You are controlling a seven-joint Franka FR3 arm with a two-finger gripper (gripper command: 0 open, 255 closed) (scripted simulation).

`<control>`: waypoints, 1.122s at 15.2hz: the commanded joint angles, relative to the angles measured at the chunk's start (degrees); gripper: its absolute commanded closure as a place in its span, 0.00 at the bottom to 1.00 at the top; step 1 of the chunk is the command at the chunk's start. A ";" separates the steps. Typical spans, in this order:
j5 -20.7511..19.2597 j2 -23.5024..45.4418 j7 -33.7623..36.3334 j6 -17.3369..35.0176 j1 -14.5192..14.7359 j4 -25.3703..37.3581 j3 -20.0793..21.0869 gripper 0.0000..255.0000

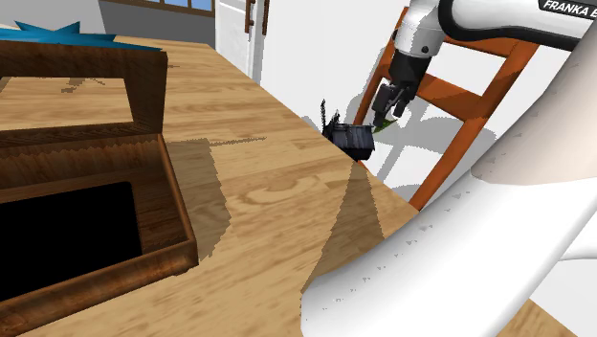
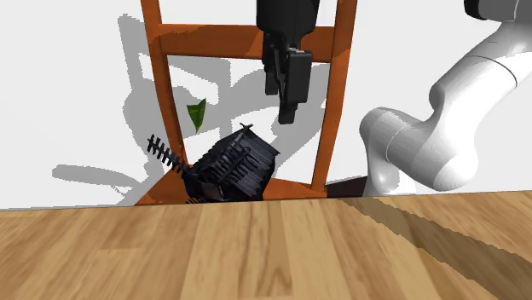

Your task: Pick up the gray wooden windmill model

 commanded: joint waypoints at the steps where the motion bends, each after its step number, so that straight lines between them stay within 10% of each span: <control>1: 0.00 0.00 0.00 0.00 0.00 0.00 0.00 0.00; 12: -2.08 8.68 31.25 29.38 -8.58 -1.89 13.26 0.00; 17: -3.93 10.68 37.03 35.09 -10.78 -3.17 15.86 0.00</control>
